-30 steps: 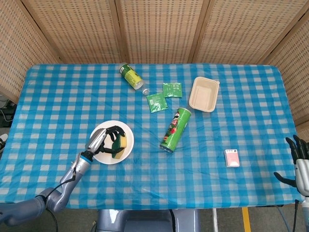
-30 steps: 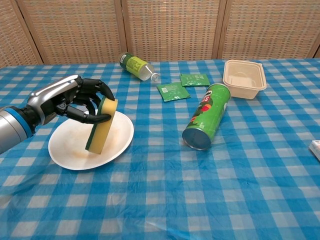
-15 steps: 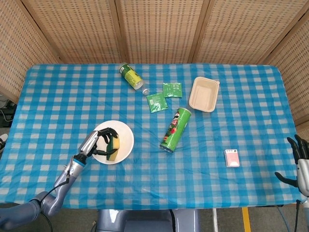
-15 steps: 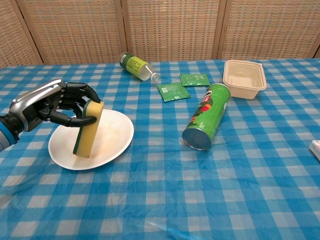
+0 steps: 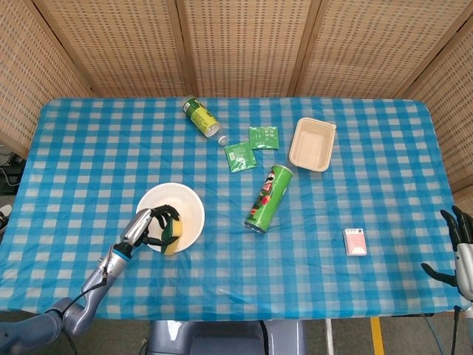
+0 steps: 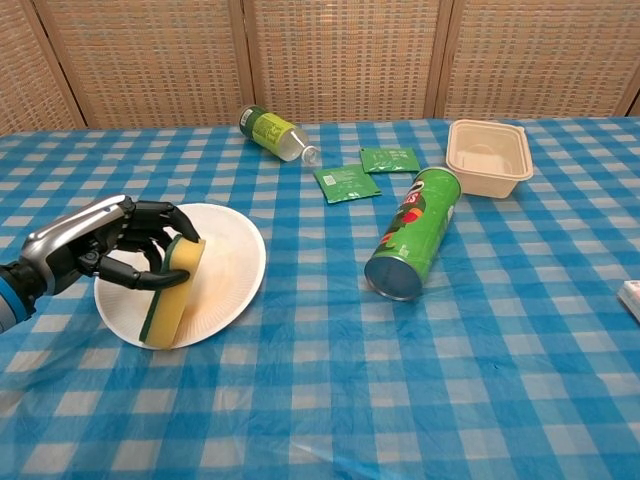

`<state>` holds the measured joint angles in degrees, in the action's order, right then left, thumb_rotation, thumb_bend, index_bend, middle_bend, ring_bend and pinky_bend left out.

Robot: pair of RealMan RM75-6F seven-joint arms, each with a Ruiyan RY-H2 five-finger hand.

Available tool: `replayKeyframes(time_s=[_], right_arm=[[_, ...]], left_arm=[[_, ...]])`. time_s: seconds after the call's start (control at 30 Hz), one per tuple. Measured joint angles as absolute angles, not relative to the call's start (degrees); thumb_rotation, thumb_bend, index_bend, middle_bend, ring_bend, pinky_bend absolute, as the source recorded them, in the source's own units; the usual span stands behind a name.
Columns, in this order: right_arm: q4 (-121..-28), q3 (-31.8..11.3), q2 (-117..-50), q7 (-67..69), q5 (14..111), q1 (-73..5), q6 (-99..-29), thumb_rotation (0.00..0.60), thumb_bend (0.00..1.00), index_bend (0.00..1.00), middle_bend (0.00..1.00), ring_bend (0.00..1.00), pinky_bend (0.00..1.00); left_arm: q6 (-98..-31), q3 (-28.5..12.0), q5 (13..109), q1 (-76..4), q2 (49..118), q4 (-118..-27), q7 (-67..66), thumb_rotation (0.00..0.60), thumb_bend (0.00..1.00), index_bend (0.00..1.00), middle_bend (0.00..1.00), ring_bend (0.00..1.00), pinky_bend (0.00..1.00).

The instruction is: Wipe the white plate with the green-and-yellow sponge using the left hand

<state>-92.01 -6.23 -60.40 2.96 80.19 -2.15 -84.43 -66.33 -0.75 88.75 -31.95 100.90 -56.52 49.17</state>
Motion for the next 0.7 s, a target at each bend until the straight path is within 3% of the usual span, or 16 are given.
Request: replayKeyframes(time_s=[0.37,0.7], right_arm=[[-92.09,-6.15,-60.37,2.99,80.21,-2.13,-84.36,0.600,0.00,0.02,0.00,0.00,0.00],[-92.35,-6.03,-60.18,3.13,80.65,-1.98,-84.73,0.600,0.00,0.02,0.00,0.00,0.00]], left_arm=[[-66.59,-0.65,88.90,-31.68,101.65,-54.75,51.31,0.600,0.36,0.48,0.41,0.48,0.54],[-69.20,-2.29,88.77,-31.46,97.38,-59.82,53.77,0.600,0.36,0.48,0.41,0.48,0.54]])
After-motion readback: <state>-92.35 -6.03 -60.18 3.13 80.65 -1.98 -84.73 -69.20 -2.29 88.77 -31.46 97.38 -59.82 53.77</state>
